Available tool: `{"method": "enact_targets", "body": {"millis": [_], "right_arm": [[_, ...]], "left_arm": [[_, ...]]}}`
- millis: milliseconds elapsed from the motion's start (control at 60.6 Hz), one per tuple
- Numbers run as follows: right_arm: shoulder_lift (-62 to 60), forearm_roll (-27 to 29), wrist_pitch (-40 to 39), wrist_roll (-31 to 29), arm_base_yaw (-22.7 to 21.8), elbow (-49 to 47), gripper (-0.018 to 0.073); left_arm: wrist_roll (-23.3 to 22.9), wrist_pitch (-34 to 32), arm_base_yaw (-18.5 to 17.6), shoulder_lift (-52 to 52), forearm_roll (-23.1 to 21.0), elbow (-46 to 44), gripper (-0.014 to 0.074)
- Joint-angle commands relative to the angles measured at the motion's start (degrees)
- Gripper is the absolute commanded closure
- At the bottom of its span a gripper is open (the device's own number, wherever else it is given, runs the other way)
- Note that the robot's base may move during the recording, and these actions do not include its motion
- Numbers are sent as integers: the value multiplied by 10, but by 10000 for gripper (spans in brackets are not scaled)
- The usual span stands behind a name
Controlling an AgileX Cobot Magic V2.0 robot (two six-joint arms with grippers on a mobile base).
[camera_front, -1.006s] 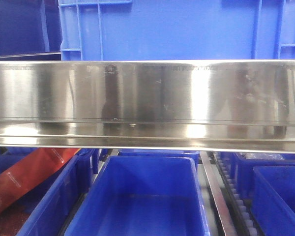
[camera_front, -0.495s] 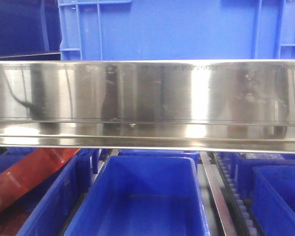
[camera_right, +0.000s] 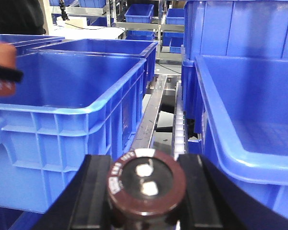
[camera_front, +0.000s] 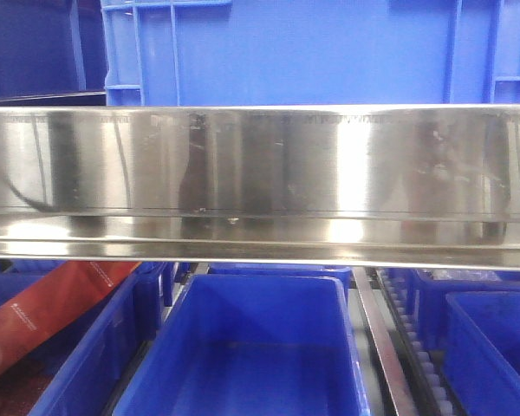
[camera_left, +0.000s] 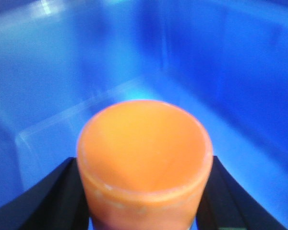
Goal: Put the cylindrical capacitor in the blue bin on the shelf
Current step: 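Open left gripper to drop orange capacitor into a blue bin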
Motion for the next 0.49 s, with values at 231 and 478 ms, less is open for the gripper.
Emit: {"method": "enact_targets", "body": {"millis": [231,478], "right_arm": [[-2,1,-13,-1,0,0,690],[-2,1,-15,-1,0,0,690]], "left_arm": [[0,30,-2,-8,-7,-27,-11],[0,77,-2,-49,-7,-42,120]]}}
